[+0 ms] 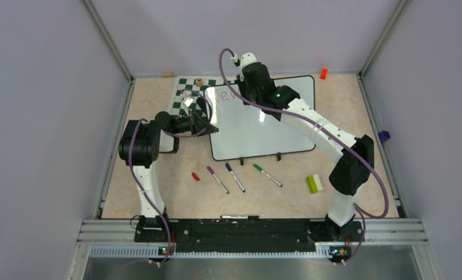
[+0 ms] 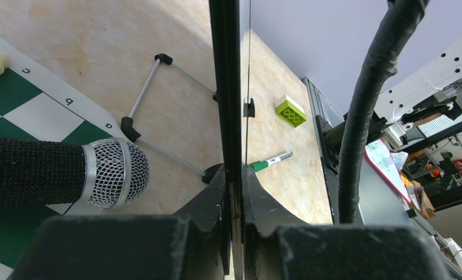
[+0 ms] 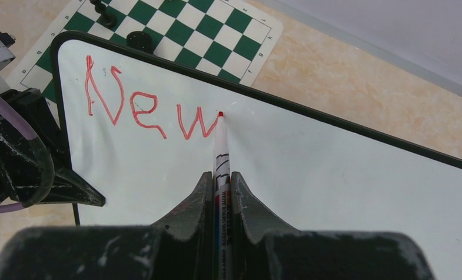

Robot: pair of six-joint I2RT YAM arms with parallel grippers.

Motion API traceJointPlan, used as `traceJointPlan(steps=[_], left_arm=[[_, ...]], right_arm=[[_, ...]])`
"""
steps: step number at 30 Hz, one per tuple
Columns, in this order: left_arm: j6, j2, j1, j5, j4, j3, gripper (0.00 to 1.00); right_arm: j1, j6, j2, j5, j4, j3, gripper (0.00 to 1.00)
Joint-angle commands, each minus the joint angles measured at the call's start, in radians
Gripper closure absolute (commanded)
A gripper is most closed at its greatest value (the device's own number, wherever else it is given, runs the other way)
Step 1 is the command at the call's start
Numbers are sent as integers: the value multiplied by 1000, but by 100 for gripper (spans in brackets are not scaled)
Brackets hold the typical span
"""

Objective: Write a sentence on the whiteboard

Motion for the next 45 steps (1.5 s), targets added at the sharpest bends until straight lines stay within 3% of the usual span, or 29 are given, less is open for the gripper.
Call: traceJointPlan(steps=[1, 18, 25, 34, 45], left_arm=[[81, -26, 5, 1, 127, -5, 100], [71, 4, 15, -22, 127, 15, 100], [248, -28, 14, -78, 84, -46, 100], [108, 56, 8, -5, 127, 66, 100], [84, 64, 7, 18, 127, 86, 100]], right_arm=[[-17, 0, -85, -25, 16, -11, 100], [-16, 36, -305, -31, 44, -258, 100], [-17, 49, -384, -8, 50, -333, 100], [-17, 67, -425, -23, 43, -368, 100], [-17, 90, -472, -13, 37, -419, 100]])
